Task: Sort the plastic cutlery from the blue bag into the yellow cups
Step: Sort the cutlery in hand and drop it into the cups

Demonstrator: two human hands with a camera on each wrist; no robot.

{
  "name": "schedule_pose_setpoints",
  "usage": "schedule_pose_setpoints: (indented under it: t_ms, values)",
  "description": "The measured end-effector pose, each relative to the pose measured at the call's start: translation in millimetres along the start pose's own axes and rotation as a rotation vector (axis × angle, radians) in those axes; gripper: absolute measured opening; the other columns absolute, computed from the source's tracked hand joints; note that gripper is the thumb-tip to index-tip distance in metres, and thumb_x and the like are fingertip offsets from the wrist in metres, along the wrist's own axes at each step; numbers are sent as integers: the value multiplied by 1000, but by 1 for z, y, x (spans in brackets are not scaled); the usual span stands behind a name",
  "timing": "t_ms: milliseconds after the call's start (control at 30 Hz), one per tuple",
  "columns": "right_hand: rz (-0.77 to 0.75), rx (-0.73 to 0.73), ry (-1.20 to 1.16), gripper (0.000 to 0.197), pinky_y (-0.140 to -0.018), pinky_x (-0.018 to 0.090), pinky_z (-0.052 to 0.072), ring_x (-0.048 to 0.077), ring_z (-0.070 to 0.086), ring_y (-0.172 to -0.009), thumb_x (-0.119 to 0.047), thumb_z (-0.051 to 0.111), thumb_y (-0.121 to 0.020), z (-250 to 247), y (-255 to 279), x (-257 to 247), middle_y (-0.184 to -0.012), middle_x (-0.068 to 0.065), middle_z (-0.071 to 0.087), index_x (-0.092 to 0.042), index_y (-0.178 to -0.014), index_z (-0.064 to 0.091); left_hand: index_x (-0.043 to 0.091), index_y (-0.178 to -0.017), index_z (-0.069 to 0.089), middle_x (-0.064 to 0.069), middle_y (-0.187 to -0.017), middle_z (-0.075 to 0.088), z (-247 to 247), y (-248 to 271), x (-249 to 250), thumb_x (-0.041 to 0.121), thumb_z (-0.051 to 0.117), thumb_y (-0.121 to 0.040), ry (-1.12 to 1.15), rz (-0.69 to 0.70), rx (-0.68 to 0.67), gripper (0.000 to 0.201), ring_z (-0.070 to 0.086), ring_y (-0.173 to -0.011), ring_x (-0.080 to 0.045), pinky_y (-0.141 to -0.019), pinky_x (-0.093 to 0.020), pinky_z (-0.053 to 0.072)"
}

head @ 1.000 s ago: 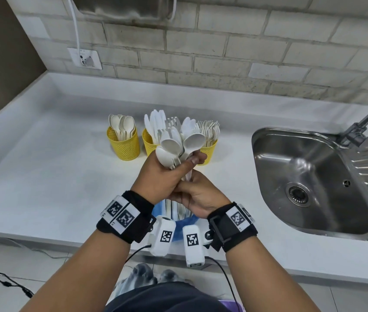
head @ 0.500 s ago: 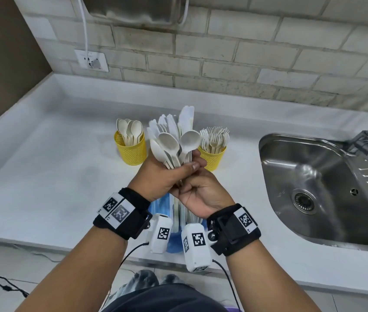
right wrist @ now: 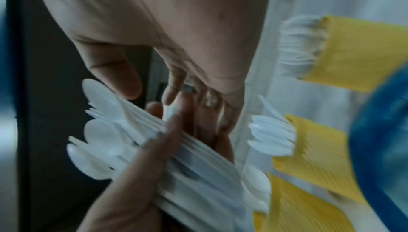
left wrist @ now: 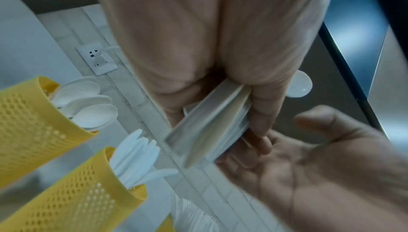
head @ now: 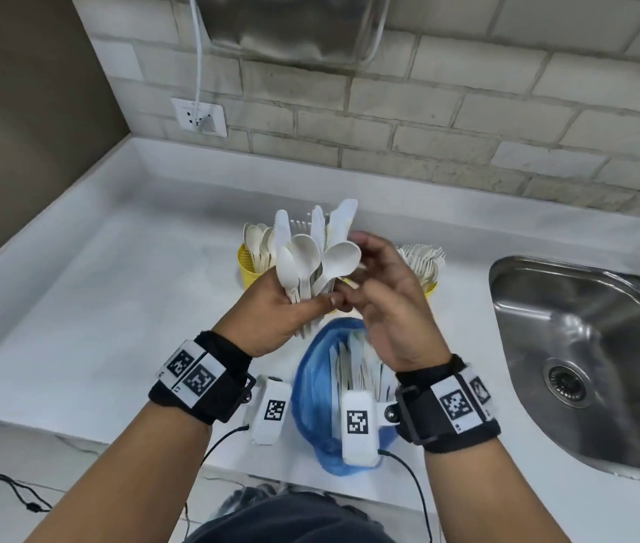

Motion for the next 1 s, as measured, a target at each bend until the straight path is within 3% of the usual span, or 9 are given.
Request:
schedule_pose_setpoints:
  t_ms: [67,133,200,300,433,633,733,833,1000]
  values:
    - [-125,-14,174,53,-73,41,57,23,63,-109,11,53,-75,11,-2,-20,-125,18,63,-9,-124,59,19,-106,72,15,-94,78,-11,1,-1,13,71,-93,-5,-7,32,14,71,-92,-1,-81,-14,51]
    - [-224,-24,323,45,-85,56,58,28,62,-116,10,59,-79,23,-1,-32,-124,24,62,-9,-119,62,29,-105,72,17,-94,76,-26,3,-3,30,73,-88,-32,0,95,17,69,-89,-1,-78,-17,50]
    - [-294,-49,389,36,-90,63,54,33,61,-115,8,63,-82,34,0,-34,-120,23,61,-10,-114,63,36,-103,74,19,-94,75,-40,5,-6,32,73,-89,-75,24,162,15,68,-88,-1,-78,-20,51]
    - [-329,-40,377,32,-89,50,57,25,64,-103,8,64,-84,45,1,-31,-111,20,64,-13,-108,64,38,-112,72,10,-110,76,-57,8,-11,23,73,-94,-148,51,228,23,69,-105,-11,-94,-36,55]
    - [-347,-41,336,19,-87,40,55,24,66,-94,9,65,-86,57,0,-24,-98,10,69,-5,-99,65,25,-116,74,6,-113,76,-72,10,-16,21,73,-95,-186,34,256,21,70,-108,-16,-96,-47,54]
    - [-424,-37,422,22,-83,38,56,32,66,-94,10,65,-86,66,-7,-22,-98,19,64,-10,-93,66,42,-112,73,16,-114,74,-78,13,-10,18,73,-95,-117,71,221,30,68,-110,-8,-96,-29,54]
    - [-460,-56,494,31,-79,33,53,32,65,-94,11,65,-85,67,-12,-21,-97,13,63,-18,-92,65,36,-110,72,23,-107,74,-80,12,-12,16,73,-94,-108,62,213,26,68,-103,1,-87,-17,51]
    - [-493,-85,549,36,-77,32,53,33,64,-92,14,65,-83,69,-14,-22,-95,10,62,-20,-91,66,29,-117,74,17,-115,74,-84,6,-16,17,72,-95,-158,73,209,24,67,-111,-3,-90,-18,51]
    - [-486,-144,555,16,-81,35,54,32,65,-96,6,65,-86,69,-18,-26,-99,13,62,-8,-93,67,51,-100,73,21,-105,75,-88,1,-17,17,74,-93,-148,79,229,34,68,-101,0,-84,-12,49]
Point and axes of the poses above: each hand's wrist, its own y-axis away from the middle knuckle, its own z-axis out of the palm, x = y × z, the point moved 7 cm from there along -y, towards the middle knuckle
